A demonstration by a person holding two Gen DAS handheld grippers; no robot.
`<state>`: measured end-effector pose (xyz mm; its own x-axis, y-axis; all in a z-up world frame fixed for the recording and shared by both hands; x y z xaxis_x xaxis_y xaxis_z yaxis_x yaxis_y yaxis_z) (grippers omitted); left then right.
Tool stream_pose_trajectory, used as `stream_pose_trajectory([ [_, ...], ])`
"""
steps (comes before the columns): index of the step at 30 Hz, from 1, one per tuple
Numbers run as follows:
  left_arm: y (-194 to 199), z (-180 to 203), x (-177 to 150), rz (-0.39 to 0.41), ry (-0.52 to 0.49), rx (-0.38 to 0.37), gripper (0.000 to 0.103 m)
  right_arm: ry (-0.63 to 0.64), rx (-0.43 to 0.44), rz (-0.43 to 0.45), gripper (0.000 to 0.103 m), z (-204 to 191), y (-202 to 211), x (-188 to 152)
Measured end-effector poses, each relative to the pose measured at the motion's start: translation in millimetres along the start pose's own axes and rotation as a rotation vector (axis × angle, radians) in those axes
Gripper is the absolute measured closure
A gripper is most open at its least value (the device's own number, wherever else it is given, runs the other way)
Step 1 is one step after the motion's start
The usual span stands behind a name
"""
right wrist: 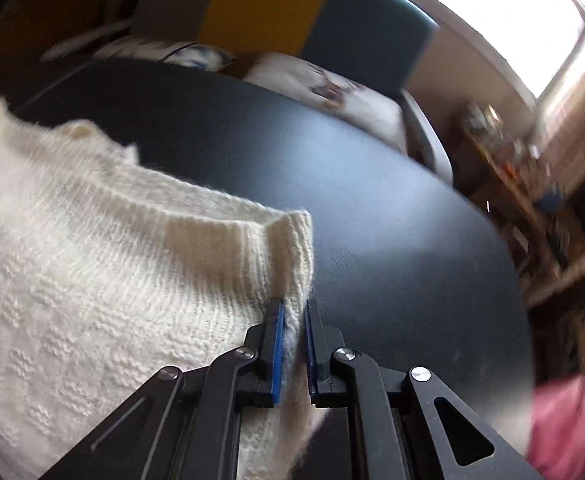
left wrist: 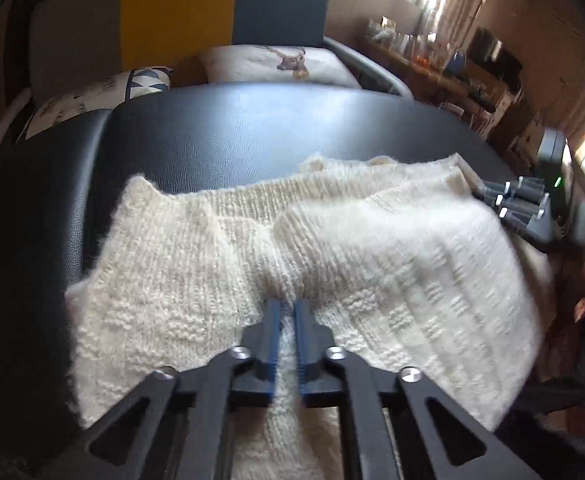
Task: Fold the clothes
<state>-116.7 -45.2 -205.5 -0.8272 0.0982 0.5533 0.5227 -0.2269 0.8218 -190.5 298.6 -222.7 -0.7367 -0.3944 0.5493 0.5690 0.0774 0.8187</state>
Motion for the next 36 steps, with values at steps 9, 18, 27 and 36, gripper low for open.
stream_pose_trajectory([
  [9, -18.6, 5.7, 9.8, 0.063, 0.103, 0.002, 0.097, -0.205, 0.088, 0.020, 0.073, 22.2, 8.7, -22.2],
  [18, 15.9, -26.3, 27.4, 0.136, 0.009, 0.108, 0.084, -0.091, 0.277, 0.171, 0.040, -52.6, 42.0, 58.3],
  [27, -37.9, -10.0, 11.3, 0.028, -0.181, 0.147, 0.097, 0.028, 0.243, 0.038, 0.094, -113.5, -14.5, 42.0],
  [36, -32.1, -28.1, 36.8, 0.153, 0.086, 0.060, 0.099, -0.006, 0.145, 0.179, 0.096, -93.4, 11.4, 67.6],
])
Point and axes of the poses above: each gripper's, at about its wrist camera, not at the fingertips, and y roughly against the way its jaws point, z to its right, x to its top, the point moved 9 cm from there along -y, roughly the way its jaws point, and after that the axes turned 7 degrees about x, right-handed, at the moved point
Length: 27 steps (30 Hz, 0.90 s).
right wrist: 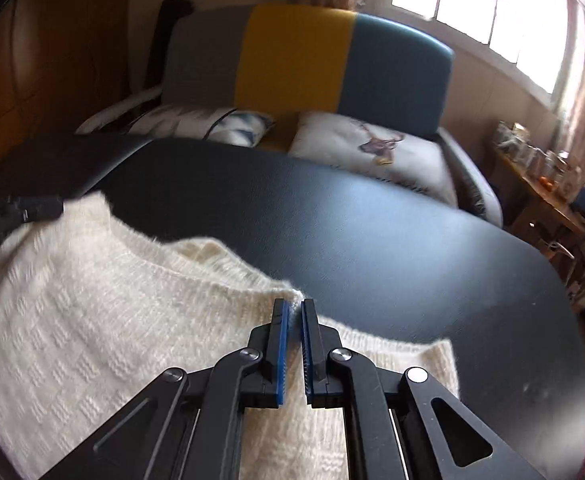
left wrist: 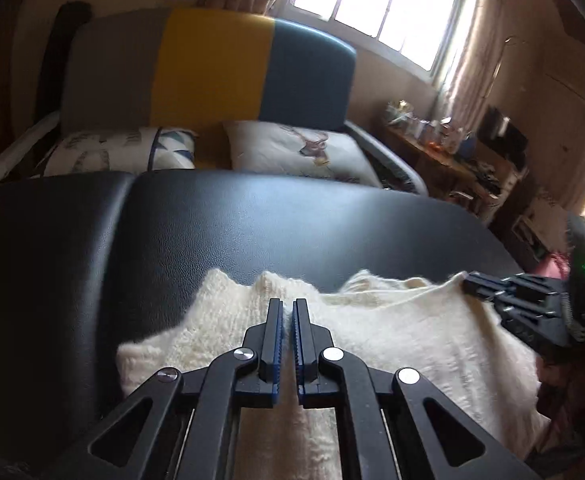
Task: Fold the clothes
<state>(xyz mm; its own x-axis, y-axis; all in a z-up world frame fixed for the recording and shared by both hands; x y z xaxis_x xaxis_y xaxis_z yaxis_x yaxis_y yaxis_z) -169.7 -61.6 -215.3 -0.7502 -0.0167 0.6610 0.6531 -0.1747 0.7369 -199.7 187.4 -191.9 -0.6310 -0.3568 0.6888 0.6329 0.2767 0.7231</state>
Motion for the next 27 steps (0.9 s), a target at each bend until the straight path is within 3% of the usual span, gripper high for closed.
stream_pose_trajectory([
  [1, -14.2, -0.4, -6.5, -0.041, -0.009, 0.021, 0.099, -0.015, -0.010, -0.019, 0.096, 4.2, -10.0, -4.5],
  [3, -22.6, -2.6, -15.6, -0.049, 0.011, 0.014, 0.098, -0.059, -0.007, -0.079, 0.095, 11.3, -31.6, -19.9],
  [5, -20.5, -5.9, -18.8, -0.079, 0.044, -0.005, 0.098, -0.065, 0.013, -0.091, 0.094, 8.3, -28.8, -24.7],
  [12, 9.8, -3.0, -52.4, -0.076, 0.053, -0.038, 0.097, -0.077, 0.081, -0.108, 0.093, -4.7, -5.8, -46.4],
  [16, 31.3, -13.9, -47.6, -0.052, 0.151, -0.101, 0.094, -0.127, 0.125, -0.103, 0.090, -8.7, -1.8, -58.2],
  [18, 50.6, -29.2, -40.8, -0.011, 0.187, -0.085, 0.089, -0.150, 0.128, -0.070, 0.083, -9.9, 9.4, -53.8],
  [20, 70.4, -46.8, -39.0, 0.024, 0.194, -0.050, 0.087, -0.170, 0.124, -0.022, 0.062, -10.7, 25.3, -45.2],
  [21, 76.2, -57.3, -43.1, 0.013, 0.207, -0.052, 0.084, -0.180, 0.122, 0.002, 0.056, -11.1, 33.3, -40.9],
  [23, 84.2, -74.8, -54.0, -0.024, 0.234, -0.068, 0.083, -0.165, 0.166, 0.049, 0.032, -30.4, 53.9, -32.3],
  [27, 95.1, -86.7, -88.7, -0.096, 0.272, -0.141, 0.079, -0.084, 0.252, 0.052, 0.026, -78.3, 68.8, -36.2],
])
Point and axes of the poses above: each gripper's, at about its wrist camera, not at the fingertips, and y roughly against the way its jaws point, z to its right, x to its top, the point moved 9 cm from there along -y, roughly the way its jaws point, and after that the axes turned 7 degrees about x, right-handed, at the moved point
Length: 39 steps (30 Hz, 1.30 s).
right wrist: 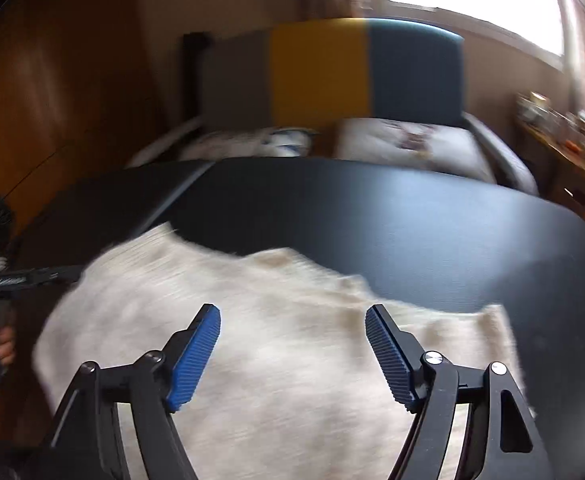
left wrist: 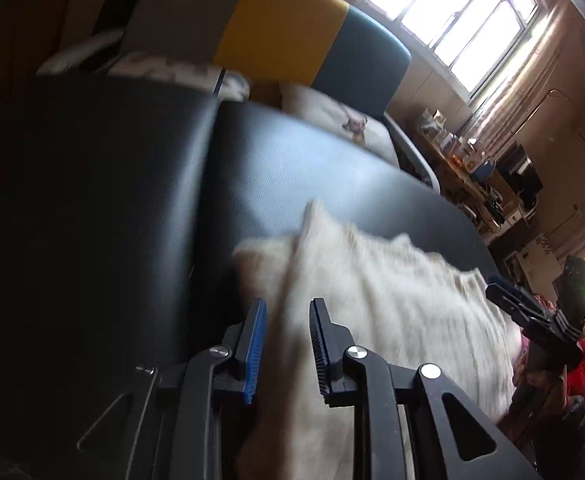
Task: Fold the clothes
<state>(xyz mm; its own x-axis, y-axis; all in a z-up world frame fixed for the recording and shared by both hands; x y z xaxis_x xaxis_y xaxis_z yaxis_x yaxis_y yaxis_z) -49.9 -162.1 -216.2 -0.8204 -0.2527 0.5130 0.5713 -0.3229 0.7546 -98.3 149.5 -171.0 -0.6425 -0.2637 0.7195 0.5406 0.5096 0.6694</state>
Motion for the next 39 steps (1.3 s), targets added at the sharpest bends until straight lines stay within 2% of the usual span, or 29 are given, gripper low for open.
stream_pose_trajectory([
  [3, 5.4, -0.1, -23.9, -0.046, 0.016, -0.074, 0.078, 0.024, 0.021, -0.050, 0.026, -13.5, -15.7, -13.3],
  [5, 8.1, 4.7, -38.2, -0.068, 0.005, -0.108, 0.079, -0.005, 0.014, -0.084, 0.024, -3.0, -31.0, -28.2],
  [6, 8.6, 6.8, -45.3, -0.069, -0.024, -0.095, 0.087, -0.020, 0.008, -0.098, 0.022, 3.5, -38.9, -36.9],
  [7, 7.3, 5.5, -52.3, -0.071, -0.065, -0.047, 0.096, -0.038, 0.010, -0.100, 0.021, 8.8, -43.2, -42.3],
  [11, 13.0, -0.1, -63.5, -0.063, -0.052, -0.028, 0.097, -0.063, 0.028, -0.083, 0.019, 15.0, -44.3, -43.0],
  [14, 20.4, 2.3, -68.0, -0.046, -0.097, 0.015, 0.097, -0.062, 0.024, -0.092, 0.017, 16.1, -47.5, -43.3],
  [17, 29.7, -4.1, -71.4, -0.041, -0.042, 0.010, 0.094, -0.061, 0.024, -0.094, 0.016, 17.9, -48.8, -42.7],
  [19, 44.8, -5.8, -65.8, 0.010, -0.008, 0.031, 0.090, -0.059, 0.024, -0.094, 0.015, 18.2, -48.4, -42.4],
  [24, 60.8, 23.3, -24.5, 0.129, -0.020, -0.048, 0.086, -0.058, 0.026, -0.090, 0.014, 18.6, -47.5, -42.9],
  [27, 38.9, 50.7, -6.4, 0.125, -0.094, -0.060, 0.085, -0.056, 0.022, -0.088, 0.014, 17.8, -46.6, -43.4],
  [31, -19.8, 24.2, -15.0, 0.025, -0.076, 0.105, 0.085, -0.063, 0.033, -0.085, 0.014, 18.7, -45.6, -42.6],
  [35, -13.2, 21.1, -9.8, 0.014, -0.017, 0.089, 0.085, -0.133, 0.127, -0.064, 0.014, 20.3, -31.5, -36.0],
  [38, -1.5, 37.5, -3.1, 0.035, -0.080, 0.131, 0.086, -0.196, 0.224, -0.017, 0.014, 34.5, 9.2, -36.1],
  [39, 4.3, 51.0, -1.6, 0.055, -0.103, 0.106, 0.086, -0.218, 0.258, 0.002, 0.012, 40.3, 25.4, -36.5],
])
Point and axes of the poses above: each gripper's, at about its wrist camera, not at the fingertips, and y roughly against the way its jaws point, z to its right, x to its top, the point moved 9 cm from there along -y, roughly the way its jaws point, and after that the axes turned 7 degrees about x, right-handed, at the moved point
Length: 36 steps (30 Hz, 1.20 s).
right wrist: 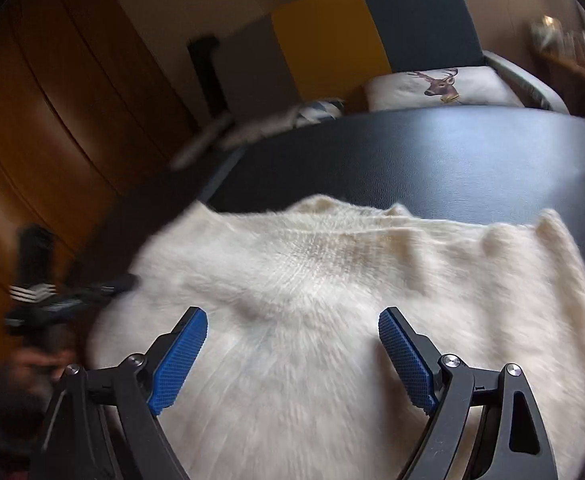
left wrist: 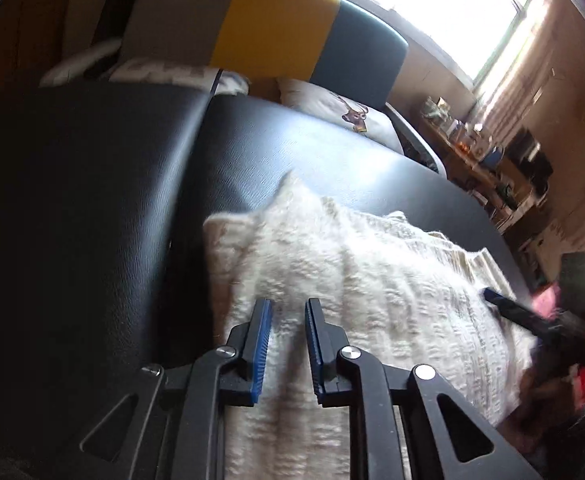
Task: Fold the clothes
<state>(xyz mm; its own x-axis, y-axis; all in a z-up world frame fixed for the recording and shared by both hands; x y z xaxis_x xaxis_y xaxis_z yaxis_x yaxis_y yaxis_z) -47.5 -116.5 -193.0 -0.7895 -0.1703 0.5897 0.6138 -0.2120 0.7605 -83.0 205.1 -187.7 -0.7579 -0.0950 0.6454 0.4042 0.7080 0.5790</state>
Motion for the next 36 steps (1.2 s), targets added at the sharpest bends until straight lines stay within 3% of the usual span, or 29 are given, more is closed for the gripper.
stream_pose_trajectory([
  [2, 12.5, 28.9, 5.3, 0.036, -0.049, -0.060, 0.086, -0.042, 0.055, 0.014, 0.004, 9.4, 38.3, -7.9],
  [6, 21.4, 111.1, 0.4, 0.059, -0.238, -0.212, 0.086, -0.138, 0.081, -0.023, 0.002, 36.5, 99.2, -52.9],
  [12, 0.2, 221.7, -35.4, -0.019, -0.489, -0.340, 0.085, -0.242, 0.131, -0.012, 0.002, 64.2, 134.9, -103.2],
  [16, -15.3, 258.9, -53.2, -0.070, -0.570, -0.355, 0.085, -0.241, 0.204, -0.032, 0.002, 61.9, 126.1, -112.9],
  [21, -37.4, 276.7, -55.9, -0.101, -0.617, -0.315, 0.085, -0.207, 0.322, -0.079, 0.001, 47.6, 108.2, -112.2],
  [25, -55.7, 283.2, -59.7, -0.121, -0.652, -0.280, 0.085, -0.215, 0.475, -0.151, 0.000, 33.8, 96.3, -106.1],
  [27, -70.0, 285.6, -63.7, -0.147, -0.677, -0.252, 0.084, -0.203, 0.533, -0.232, 0.000, 28.2, 91.3, -109.0],
  [30, -82.3, 287.4, -62.2, -0.148, -0.662, -0.251, 0.081, -0.127, 0.452, -0.444, 0.000, 29.0, 79.5, -134.8],
  [33, -92.1, 288.5, -56.0, -0.141, -0.616, -0.246, 0.081, -0.018, 0.293, -0.636, 0.004, 34.2, 71.5, -168.2],
  [34, -94.8, 289.2, -53.9, -0.136, -0.606, -0.242, 0.081, 0.001, 0.256, -0.668, 0.004, 35.5, 71.7, -174.0],
  [36, -96.2, 290.5, -50.4, -0.145, -0.579, -0.241, 0.081, -0.014, 0.236, -0.637, 0.004, 35.2, 78.7, -171.7],
])
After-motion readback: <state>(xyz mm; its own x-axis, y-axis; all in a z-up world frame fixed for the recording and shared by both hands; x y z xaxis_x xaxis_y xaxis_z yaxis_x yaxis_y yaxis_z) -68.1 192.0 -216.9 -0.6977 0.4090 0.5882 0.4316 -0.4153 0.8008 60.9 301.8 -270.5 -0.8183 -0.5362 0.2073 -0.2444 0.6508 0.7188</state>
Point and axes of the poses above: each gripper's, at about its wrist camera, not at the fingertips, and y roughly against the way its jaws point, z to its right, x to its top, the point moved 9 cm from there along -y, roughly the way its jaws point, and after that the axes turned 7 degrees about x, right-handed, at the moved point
